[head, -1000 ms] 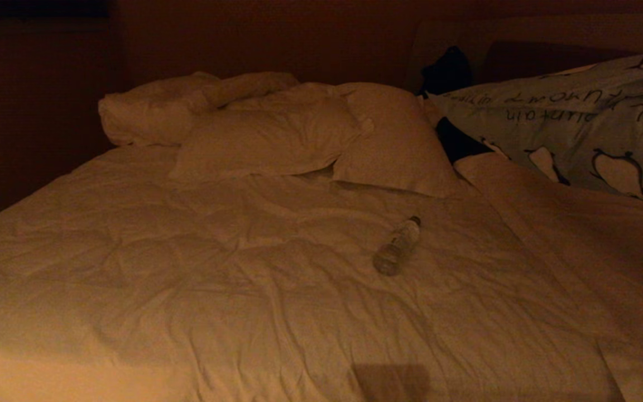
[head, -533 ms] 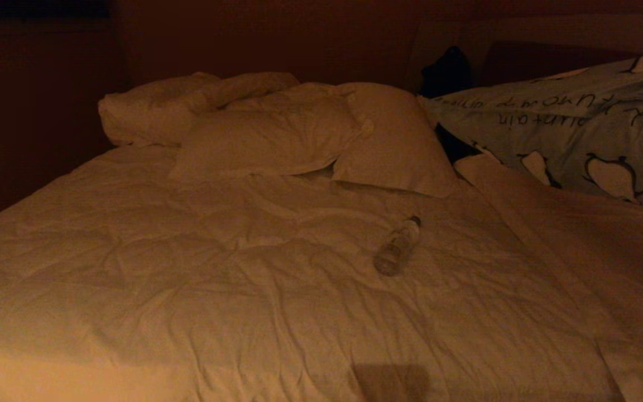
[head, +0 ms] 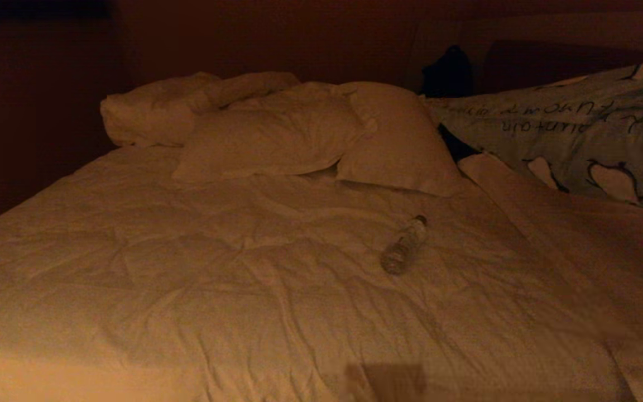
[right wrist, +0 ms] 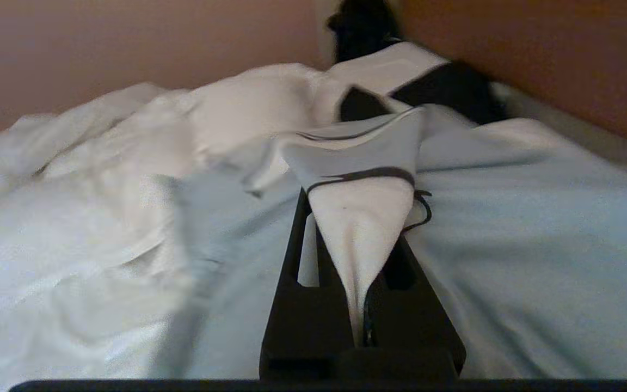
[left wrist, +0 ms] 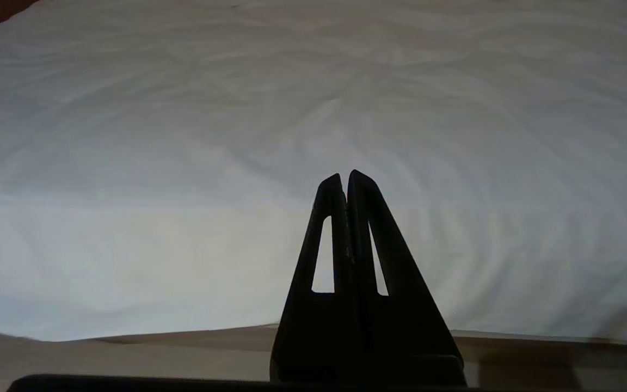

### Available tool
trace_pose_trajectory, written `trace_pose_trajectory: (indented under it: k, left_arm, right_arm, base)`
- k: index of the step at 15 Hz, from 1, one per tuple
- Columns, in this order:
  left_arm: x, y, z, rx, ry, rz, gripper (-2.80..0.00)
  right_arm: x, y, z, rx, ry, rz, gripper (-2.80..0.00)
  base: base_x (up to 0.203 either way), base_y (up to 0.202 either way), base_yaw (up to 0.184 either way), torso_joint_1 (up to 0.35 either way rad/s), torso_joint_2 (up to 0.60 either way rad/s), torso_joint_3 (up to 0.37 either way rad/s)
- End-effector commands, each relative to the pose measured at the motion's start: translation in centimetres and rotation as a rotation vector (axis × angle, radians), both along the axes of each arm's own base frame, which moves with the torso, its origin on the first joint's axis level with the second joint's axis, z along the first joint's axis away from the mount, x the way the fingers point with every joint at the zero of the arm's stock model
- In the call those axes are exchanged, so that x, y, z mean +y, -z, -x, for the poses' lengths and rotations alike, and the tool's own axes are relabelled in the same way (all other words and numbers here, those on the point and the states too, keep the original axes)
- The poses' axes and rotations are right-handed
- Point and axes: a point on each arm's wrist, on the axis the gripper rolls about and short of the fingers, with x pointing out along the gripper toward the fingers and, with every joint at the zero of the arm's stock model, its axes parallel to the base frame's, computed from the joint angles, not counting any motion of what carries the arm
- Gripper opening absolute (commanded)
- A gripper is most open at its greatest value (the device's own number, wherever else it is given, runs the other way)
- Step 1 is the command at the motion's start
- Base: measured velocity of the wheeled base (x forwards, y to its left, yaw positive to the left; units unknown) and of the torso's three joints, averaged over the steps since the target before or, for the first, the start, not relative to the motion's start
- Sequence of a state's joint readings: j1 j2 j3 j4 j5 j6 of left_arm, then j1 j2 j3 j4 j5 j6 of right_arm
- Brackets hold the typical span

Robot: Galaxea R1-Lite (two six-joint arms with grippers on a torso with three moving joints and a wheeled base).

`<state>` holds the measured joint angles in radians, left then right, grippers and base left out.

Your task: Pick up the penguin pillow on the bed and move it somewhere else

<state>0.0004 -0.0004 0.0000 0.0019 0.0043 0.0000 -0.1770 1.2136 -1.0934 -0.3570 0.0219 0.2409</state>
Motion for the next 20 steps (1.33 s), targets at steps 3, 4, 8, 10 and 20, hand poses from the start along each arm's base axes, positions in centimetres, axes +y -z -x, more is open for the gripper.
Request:
trace_pose_trajectory:
  k: [3,4,8,10,20]
  left_arm:
    - [0.0,0.0,0.0,0.001,-0.001,0.0,-2.8]
    - [0.0,0.01,0.0,0.002,0.0,0.0,-2.8]
    - [0.0,0.01,0.01,0.0,-0.001,0.0,-2.8]
    - [0.0,0.0,0.0,0.0,-0.001,0.0,-2.8]
    - [0.0,0.0,0.0,0.0,-0.001,0.002,-2.8]
  right_arm:
    - [0.0,0.01,-0.09,-0.001,-0.002,-0.001,-2.8]
    - [0.0,0.01,-0.09,-0.001,-0.002,-0.001,-2.8]
    - [0.03,0.03,-0.15,0.0,-0.004,-0.001,-2.8]
    - [0.1,0.08,-0.13,0.002,-0.008,-0.002,-2.8]
    - [0.25,0.37,-0.23,0.013,-0.012,0.018,-2.8]
  base:
    - [0.0,0.2,0.001,0.002,0.0,0.005]
    - [0.0,0.197,0.0,0.002,0.0,0.002]
    - [0.0,0.197,0.0,0.005,0.0,0.003]
    - [0.0,0.197,0.001,0.005,0.0,0.002]
    - [0.0,0.148,0.0,0.002,0.0,0.003]
